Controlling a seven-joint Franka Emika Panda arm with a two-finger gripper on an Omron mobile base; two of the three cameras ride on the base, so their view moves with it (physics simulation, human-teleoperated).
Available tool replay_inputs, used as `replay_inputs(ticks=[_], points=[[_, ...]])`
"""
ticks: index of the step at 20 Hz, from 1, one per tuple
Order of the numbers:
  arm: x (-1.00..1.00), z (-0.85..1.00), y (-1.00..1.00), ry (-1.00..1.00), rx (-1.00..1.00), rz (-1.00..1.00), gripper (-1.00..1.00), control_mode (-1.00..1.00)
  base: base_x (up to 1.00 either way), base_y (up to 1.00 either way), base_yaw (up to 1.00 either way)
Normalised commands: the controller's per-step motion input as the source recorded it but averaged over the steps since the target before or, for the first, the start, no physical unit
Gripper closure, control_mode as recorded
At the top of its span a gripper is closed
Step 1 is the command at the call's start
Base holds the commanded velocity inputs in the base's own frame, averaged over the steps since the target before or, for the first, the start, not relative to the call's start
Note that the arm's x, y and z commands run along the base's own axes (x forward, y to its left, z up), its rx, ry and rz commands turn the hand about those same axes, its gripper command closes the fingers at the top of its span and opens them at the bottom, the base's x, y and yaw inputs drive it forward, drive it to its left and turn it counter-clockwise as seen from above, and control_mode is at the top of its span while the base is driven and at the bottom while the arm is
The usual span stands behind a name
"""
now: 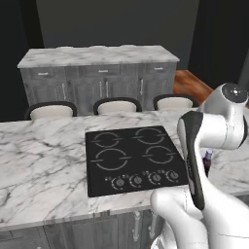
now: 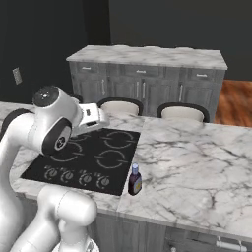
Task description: Take 2 condiments from the cabinet and move them on the counter near the stove.Make sure the condiments are lined up with each other, next to each other.
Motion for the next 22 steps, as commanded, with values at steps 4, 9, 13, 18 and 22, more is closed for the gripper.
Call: replay_inputs(ticks=[4,9,13,18,22], points=[[-0.48,0.17,0.08,0.02,-0.01,-0.25,-1.00,-1.00,0.00,0.00,0.00],[-0.42,0.02,0.08,-0.16,0.01,-0.14,-1.00,-1.00,0.00,0.00,0.00],[-0.63,0.00,0.09,-0.27,0.14,0.00,-1.00,-1.00,0.00,0.00,0.00],[-0.45,0.11,0.06,-0.17,0.19,0.02,-1.00,-1.00,0.00,0.00,0.00],[-0.35,0.37,0.03,0.00,0.14,0.00,-1.00,-1.00,0.00,0.00,0.00]])
